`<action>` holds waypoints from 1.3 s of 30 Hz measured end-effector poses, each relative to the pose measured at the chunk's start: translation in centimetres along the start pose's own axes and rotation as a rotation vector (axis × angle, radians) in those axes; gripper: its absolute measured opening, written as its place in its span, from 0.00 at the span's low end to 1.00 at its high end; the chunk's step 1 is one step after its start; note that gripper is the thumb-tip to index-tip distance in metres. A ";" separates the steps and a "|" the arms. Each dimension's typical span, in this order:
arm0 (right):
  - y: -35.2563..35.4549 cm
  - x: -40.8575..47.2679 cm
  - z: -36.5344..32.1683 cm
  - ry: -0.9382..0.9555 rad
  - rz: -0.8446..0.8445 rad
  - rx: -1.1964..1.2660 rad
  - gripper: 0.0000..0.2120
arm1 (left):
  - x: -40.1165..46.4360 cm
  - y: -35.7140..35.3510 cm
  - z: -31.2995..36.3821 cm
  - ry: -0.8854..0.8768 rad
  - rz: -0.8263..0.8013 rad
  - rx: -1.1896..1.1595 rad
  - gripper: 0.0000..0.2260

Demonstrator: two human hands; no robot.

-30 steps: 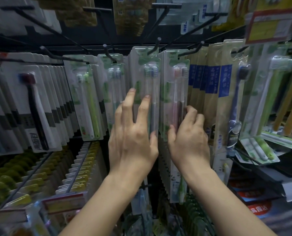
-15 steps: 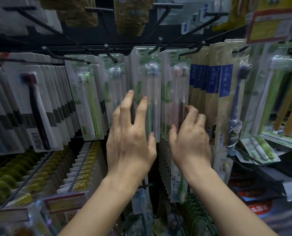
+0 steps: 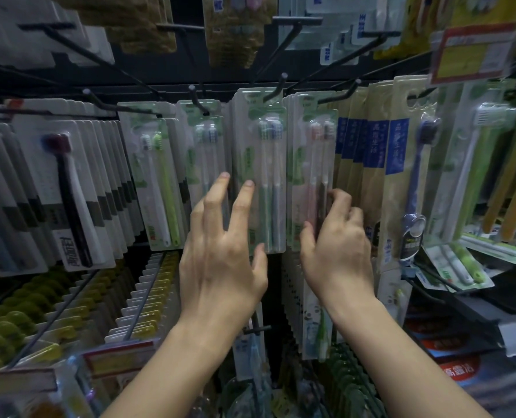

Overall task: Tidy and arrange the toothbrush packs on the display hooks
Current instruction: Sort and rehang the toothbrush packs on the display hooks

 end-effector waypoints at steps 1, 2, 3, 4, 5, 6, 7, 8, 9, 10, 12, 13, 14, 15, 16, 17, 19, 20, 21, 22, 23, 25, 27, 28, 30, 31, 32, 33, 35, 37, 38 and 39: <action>0.0 0.0 0.0 0.001 0.004 0.000 0.27 | 0.0 0.1 -0.1 0.001 0.000 0.004 0.41; 0.0 0.0 0.0 0.003 0.007 -0.003 0.27 | -0.1 0.2 -0.3 0.001 0.000 0.006 0.41; 0.0 0.0 0.0 0.004 0.010 -0.007 0.27 | -0.1 0.2 -0.4 0.000 0.001 0.007 0.41; 0.1 0.0 0.0 0.004 0.012 -0.010 0.27 | -0.1 0.3 -0.5 -0.002 0.002 0.009 0.40; 0.1 0.0 0.0 0.003 0.014 -0.012 0.28 | -0.2 0.4 -0.6 -0.003 0.002 0.011 0.40; 0.2 0.0 0.0 0.002 0.016 -0.013 0.28 | -0.2 0.4 -0.7 -0.003 0.003 0.013 0.40; 0.2 -0.1 0.0 0.002 0.019 -0.016 0.28 | -0.3 0.5 -0.8 -0.003 0.003 0.013 0.40; 0.3 -0.1 0.1 0.003 0.022 -0.018 0.27 | -0.3 0.5 -0.9 0.000 0.001 0.013 0.40; 0.4 -0.1 0.1 0.004 0.024 -0.021 0.27 | -0.3 0.6 -1.1 0.004 -0.001 0.014 0.40; 0.4 -0.2 0.2 0.004 0.026 -0.023 0.27 | -0.4 0.7 -1.2 0.008 -0.002 0.017 0.40; 0.5 -0.3 0.1 0.004 0.029 -0.025 0.28 | -0.4 0.8 -1.6 0.015 -0.003 0.019 0.39; 0.6 -0.4 0.1 0.005 0.032 -0.026 0.28 | -0.4 0.9 -1.7 0.020 -0.003 0.019 0.39; 0.8 -0.4 0.0 0.006 0.037 -0.026 0.28 | -0.4 1.0 -1.9 0.026 -0.004 0.020 0.39; 0.9 -0.5 -0.1 0.007 0.044 -0.023 0.28 | -0.5 1.1 -2.0 0.035 -0.005 0.020 0.39; 1.0 -0.6 -0.2 0.012 0.051 -0.018 0.28 | -0.5 1.2 -2.1 0.045 -0.008 0.020 0.39; 1.1 -0.7 -0.3 0.017 0.060 -0.017 0.28 | -0.5 1.2 -2.3 0.056 -0.012 0.018 0.39; 1.4 -0.9 -0.5 0.027 0.077 -0.016 0.27 | -0.5 1.4 -2.5 0.076 -0.019 0.010 0.39; 1.5 -0.9 -0.6 0.030 0.083 -0.011 0.26 | -0.5 1.5 -2.7 0.082 -0.021 0.005 0.38; 1.6 -1.0 -0.7 0.032 0.087 -0.001 0.26 | -0.5 1.6 -2.8 0.087 -0.022 0.000 0.37; 1.6 -1.1 -0.9 0.034 0.089 0.008 0.25 | -0.5 1.7 -2.9 0.093 -0.022 -0.006 0.37; 1.7 -1.2 -1.1 0.037 0.092 0.015 0.25 | -0.5 1.9 -3.1 0.102 -0.023 -0.013 0.36; 1.8 -1.4 -1.5 0.048 0.100 0.028 0.24 | -0.5 2.1 -3.3 0.124 -0.027 -0.028 0.33; 1.9 -1.6 -2.0 0.073 0.115 0.033 0.23 | -0.4 2.4 -3.7 0.146 -0.032 -0.052 0.30; 1.9 -1.7 -2.2 0.090 0.124 0.027 0.22 | -0.4 2.5 -3.9 0.159 -0.037 -0.067 0.29; 1.9 -1.9 -2.8 0.132 0.145 0.031 0.21 | -0.2 2.8 -4.4 0.181 -0.042 -0.093 0.27; 1.9 -2.0 -3.1 0.157 0.155 0.049 0.21 | -0.2 2.9 -4.7 0.191 -0.041 -0.102 0.26; 1.9 -2.2 -3.5 0.192 0.165 0.072 0.19 | -0.1 3.0 -4.9 0.202 -0.039 -0.106 0.26; 1.8 -2.4 -4.0 0.238 0.175 0.090 0.18 | 0.0 3.1 -5.2 0.215 -0.039 -0.108 0.25; 1.7 -2.8 -5.0 0.334 0.181 0.096 0.16 | 0.3 3.3 -5.6 0.241 -0.041 -0.111 0.25; 1.5 -3.0 -6.0 0.391 0.163 0.098 0.14 | 0.7 3.6 -6.1 0.259 -0.031 -0.117 0.24; 1.4 -3.1 -6.6 0.409 0.150 0.105 0.14 | 1.0 3.7 -6.3 0.264 -0.026 -0.121 0.23; 1.2 -3.1 -7.2 0.425 0.134 0.114 0.13 | 1.2 3.9 -6.5 0.270 -0.022 -0.123 0.21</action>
Point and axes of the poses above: each hand's wrist, its own x-axis towards the middle knuckle, its own y-axis out of the back of the hand, z = x × y, the point moved 3 cm from there along x, towards the middle knuckle, and after that the axes turned 5 degrees about y, right-handed, at the moved point
